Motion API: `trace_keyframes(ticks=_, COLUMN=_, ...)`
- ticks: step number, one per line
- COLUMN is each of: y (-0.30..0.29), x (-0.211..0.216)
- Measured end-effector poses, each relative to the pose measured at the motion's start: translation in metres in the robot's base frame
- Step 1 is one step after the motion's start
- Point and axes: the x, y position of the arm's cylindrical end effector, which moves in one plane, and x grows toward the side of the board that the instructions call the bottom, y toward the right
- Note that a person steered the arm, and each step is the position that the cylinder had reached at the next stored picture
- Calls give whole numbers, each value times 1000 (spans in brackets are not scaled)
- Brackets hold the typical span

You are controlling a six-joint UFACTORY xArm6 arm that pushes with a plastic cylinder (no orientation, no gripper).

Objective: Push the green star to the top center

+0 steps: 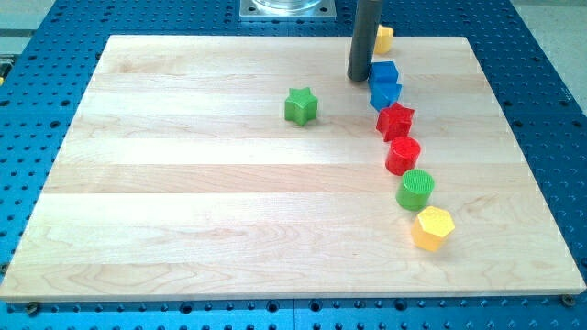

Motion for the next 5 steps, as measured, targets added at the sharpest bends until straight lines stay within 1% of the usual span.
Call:
trace_keyframes(ticks=1, y=-68, x=23)
trace_keyframes(ticks=2, y=-146, x=25)
trace_keyframes(ticks=3, y=-186, x=89)
trace_keyframes(ticks=4, y=-124, x=109)
trace_keyframes(ticks=5, y=-113, x=51)
